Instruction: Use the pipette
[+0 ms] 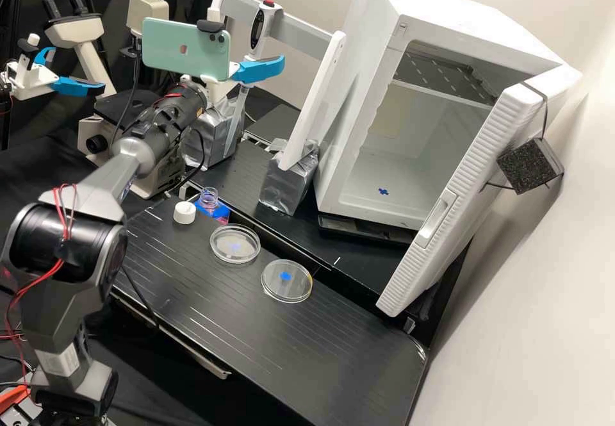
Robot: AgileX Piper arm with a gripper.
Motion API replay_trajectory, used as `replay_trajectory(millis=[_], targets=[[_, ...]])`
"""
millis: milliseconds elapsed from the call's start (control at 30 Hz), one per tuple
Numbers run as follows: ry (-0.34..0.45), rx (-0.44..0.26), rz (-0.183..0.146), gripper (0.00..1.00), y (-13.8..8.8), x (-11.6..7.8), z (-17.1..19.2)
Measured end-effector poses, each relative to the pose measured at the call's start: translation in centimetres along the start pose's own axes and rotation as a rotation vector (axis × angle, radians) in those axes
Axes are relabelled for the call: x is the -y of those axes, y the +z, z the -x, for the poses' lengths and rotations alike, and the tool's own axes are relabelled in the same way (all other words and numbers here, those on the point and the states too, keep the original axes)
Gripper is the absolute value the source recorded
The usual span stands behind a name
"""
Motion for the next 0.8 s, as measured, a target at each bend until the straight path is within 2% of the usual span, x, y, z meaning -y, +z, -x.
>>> replay_trajectory(millis=[100, 167, 333, 367, 467, 600, 800], targets=[[-0.027, 0.016, 0.011, 1.0, 0.0, 0.3, -1.1], [-0.046, 0.022, 0.005, 1.0, 0.1, 0.7, -1.7], [-0.063, 0.035, 0.026, 1.0, 0.4, 1.1, -2.8], [-0.064, 0.038, 0.035, 0.0, 0.5, 1.1, -2.9], [-0.06, 0.049, 0.035, 0.0, 0.8, 1.0, -3.3], [-0.042, 0.066, 0.016, 0.0, 1.2, 0.5, -3.8], [-0.044, 0.082, 0.009, 0.0, 1.6, 0.8, -4.3]])
